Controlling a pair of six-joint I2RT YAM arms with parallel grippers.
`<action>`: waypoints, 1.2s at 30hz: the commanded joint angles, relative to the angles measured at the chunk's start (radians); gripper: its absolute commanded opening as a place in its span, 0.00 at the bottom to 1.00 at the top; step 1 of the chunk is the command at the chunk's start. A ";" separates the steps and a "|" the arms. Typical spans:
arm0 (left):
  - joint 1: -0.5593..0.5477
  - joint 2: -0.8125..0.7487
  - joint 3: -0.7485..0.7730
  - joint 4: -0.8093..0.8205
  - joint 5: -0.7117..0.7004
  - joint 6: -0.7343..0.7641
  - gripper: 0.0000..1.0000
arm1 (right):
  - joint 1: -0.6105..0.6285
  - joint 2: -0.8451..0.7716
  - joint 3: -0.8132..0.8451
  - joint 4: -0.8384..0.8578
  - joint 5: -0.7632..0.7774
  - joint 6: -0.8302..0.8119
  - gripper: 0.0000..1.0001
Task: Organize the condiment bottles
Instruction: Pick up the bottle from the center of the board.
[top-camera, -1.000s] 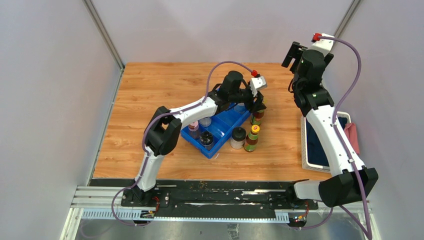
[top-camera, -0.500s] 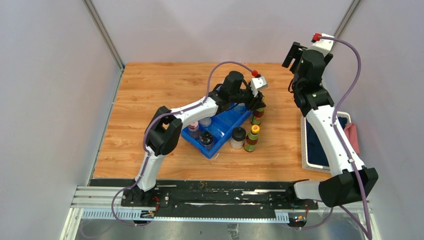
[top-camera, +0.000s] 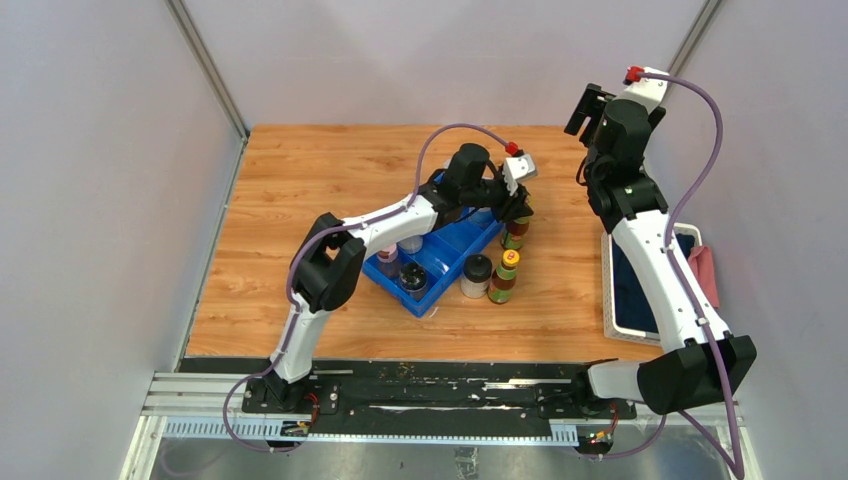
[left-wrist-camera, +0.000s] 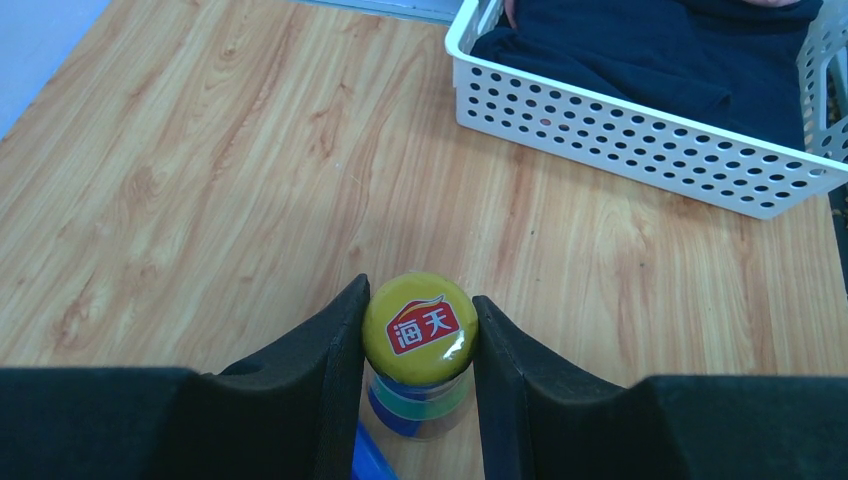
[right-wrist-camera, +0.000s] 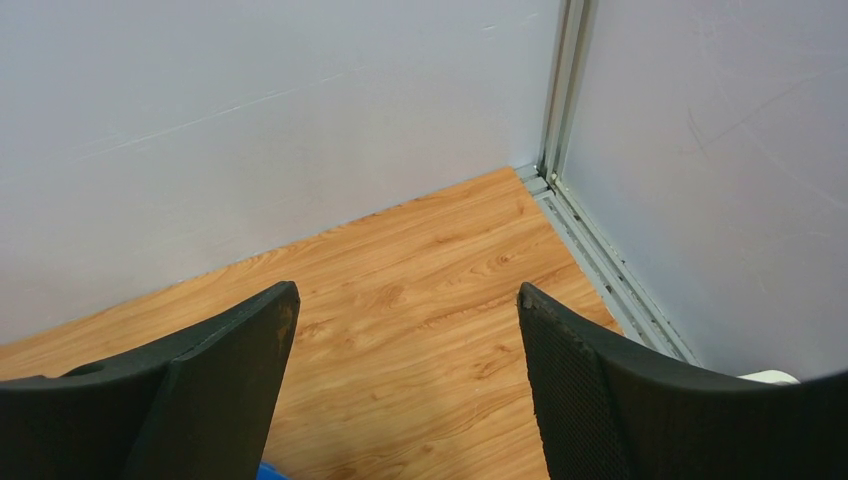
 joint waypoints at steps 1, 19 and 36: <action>-0.018 -0.020 0.015 -0.005 0.004 0.003 0.00 | -0.016 -0.023 -0.013 0.017 0.000 0.023 0.83; -0.028 -0.029 0.156 -0.155 -0.027 0.048 0.00 | -0.016 -0.025 -0.010 0.002 -0.001 0.043 0.82; -0.029 -0.037 0.224 -0.180 -0.044 0.047 0.00 | -0.016 -0.043 -0.019 -0.001 0.002 0.047 0.81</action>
